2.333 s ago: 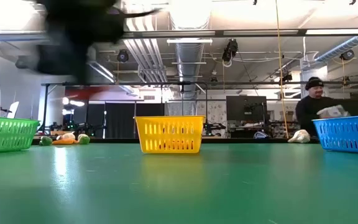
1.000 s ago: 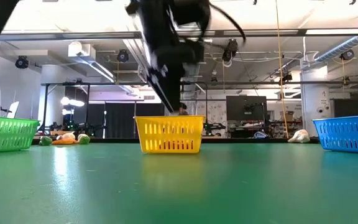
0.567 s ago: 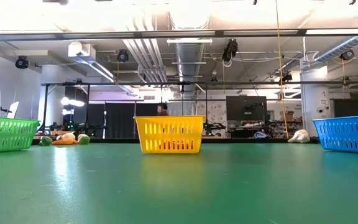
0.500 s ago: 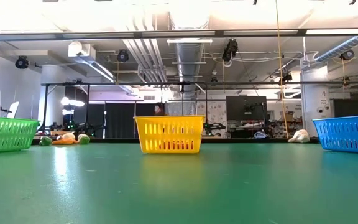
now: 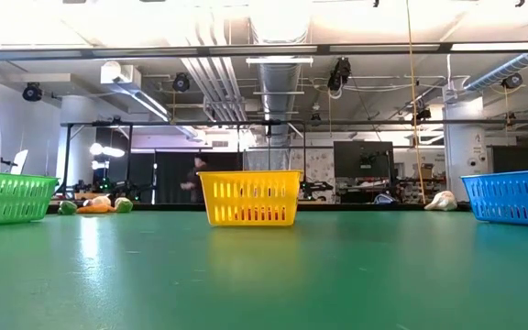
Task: Sort produce into baskets
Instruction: Put the yellow chili pepper into the yellow bin
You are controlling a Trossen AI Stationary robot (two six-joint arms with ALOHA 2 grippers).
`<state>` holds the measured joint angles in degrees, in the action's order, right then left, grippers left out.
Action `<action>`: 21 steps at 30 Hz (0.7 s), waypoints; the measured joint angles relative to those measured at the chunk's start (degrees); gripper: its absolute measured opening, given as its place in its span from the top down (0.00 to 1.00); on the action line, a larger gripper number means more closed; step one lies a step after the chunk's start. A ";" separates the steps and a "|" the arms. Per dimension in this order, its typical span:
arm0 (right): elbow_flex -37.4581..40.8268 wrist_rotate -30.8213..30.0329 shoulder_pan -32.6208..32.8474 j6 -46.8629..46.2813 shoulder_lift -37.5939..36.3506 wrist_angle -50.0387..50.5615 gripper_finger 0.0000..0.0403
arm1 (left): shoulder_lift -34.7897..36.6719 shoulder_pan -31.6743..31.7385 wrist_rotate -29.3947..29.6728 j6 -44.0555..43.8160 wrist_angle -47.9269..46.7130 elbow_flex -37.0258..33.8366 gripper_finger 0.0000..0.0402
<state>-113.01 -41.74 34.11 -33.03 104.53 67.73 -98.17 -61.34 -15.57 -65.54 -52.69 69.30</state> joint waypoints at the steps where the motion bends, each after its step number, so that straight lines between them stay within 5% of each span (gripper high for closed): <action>1: 0.00 0.02 -0.02 0.06 -0.05 0.00 0.54 | -0.60 0.16 -1.05 -0.08 0.04 -0.96 0.59; 21: 0.00 1.80 -1.61 0.20 -0.16 1.53 0.54 | -8.77 2.89 -8.06 -6.03 6.95 -5.48 0.64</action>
<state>-113.01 -39.94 32.50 -32.84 104.38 69.26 -106.94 -58.45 -23.63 -71.57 -45.73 63.82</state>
